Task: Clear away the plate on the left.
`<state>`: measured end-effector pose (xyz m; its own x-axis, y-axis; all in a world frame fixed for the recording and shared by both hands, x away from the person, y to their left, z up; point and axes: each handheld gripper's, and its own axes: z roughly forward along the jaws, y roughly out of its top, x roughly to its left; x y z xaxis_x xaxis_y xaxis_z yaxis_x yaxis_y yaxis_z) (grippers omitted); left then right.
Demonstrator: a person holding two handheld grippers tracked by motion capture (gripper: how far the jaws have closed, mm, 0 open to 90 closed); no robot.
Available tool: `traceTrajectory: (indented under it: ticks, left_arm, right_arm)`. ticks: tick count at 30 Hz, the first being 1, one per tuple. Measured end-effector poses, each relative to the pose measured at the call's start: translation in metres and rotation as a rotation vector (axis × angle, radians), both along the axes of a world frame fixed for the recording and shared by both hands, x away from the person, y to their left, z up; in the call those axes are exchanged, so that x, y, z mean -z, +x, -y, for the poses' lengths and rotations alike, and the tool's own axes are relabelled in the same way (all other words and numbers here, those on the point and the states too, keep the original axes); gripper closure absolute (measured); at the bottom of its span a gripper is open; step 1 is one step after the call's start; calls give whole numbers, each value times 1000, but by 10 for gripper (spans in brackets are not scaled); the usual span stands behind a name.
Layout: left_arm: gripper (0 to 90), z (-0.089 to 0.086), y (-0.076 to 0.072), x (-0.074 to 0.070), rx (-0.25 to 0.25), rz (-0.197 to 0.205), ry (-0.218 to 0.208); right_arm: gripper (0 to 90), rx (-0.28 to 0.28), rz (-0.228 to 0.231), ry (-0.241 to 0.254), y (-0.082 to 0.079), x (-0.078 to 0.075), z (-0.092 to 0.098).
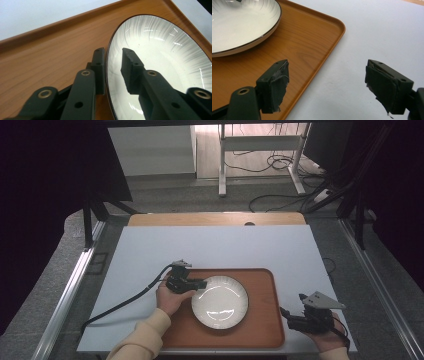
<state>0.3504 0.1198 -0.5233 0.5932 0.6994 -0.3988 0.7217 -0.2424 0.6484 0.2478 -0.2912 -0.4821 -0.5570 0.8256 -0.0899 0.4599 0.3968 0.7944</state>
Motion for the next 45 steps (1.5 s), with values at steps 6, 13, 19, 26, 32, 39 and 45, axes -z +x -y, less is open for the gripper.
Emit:
traceTrajectory:
  ticks: [6,13,19,26,32,39,45]
  left_arm:
    - [525,-3,-2,-8,-25,37,2]
    - [361,-14,-7,-25,-33,98,13]
    - [312,-29,-21,-47,-18,173,41]
    - [300,-69,-46,-62,-53,228,28]
    - [295,-100,-64,-68,-81,259,24]
    - [282,-122,-84,-65,-86,279,68]
    - [281,-142,-99,-57,-102,274,75]
  right_arm:
    - [201,-6,3,1,-1,-1,-2]
    - [200,-9,1,6,-1,0,-2]
    - [200,-12,3,-4,-3,0,-2]
    - [201,-20,3,-21,-3,0,-5]
    - [201,-22,2,-30,1,1,-6]
    - [200,-30,-2,-28,7,2,-7]
    - [200,-37,-2,-28,10,2,-8]
